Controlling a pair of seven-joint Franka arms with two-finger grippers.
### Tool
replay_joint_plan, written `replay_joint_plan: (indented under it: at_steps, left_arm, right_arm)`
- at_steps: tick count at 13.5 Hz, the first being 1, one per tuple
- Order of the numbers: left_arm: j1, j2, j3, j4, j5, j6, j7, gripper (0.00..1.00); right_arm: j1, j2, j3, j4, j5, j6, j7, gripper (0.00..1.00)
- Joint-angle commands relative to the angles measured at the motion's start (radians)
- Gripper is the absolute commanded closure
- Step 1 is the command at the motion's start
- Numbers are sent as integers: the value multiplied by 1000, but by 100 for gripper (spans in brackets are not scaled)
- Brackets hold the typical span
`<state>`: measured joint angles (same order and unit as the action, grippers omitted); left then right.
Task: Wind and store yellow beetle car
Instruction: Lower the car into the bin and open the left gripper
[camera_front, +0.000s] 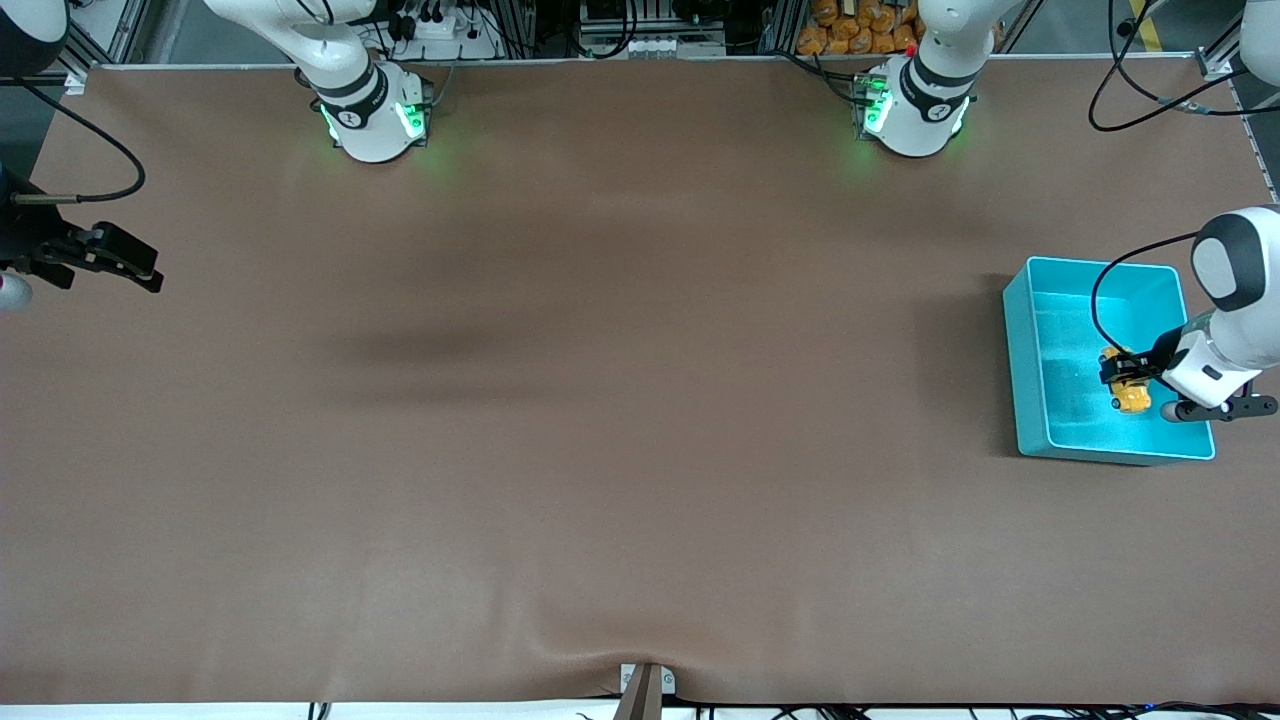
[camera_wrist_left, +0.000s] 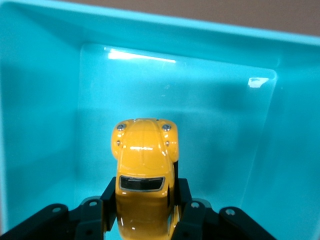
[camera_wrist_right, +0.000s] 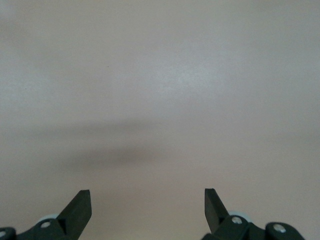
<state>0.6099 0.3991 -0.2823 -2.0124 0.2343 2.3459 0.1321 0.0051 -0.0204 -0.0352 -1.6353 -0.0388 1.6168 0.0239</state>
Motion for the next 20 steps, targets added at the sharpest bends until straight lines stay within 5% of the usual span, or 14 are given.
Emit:
replay_joint_plan:
  at_steps: [1,6,7,8,9,15,20]
  left_arm:
    - [19,12,-11,-58,23,93,30,100]
    - [37,37,-11,-81,65,119,81,100]
    - [37,41,-9,-81,65,118,83,70]
    - [37,41,-11,-81,65,118,83,9]
    - [37,34,-11,-80,65,115,84,0]
    - [34,-89,-60,-48,65,87,153,0]
    - [27,-216,-140,52,11,-115,144,0]
  right_arm:
    - [10,5,-6,15,10,-20,50,0]
    - [6,7,-8,15,10,-28,56,0]
    - [6,7,-6,15,10,-28,56,0]
    - [6,7,-8,15,10,-28,54,0]
    - [6,7,-8,17,10,-29,54,0]
    - [7,8,-8,20,10,-28,54,0]
    - [12,46,-8,21,8,-34,54,0]
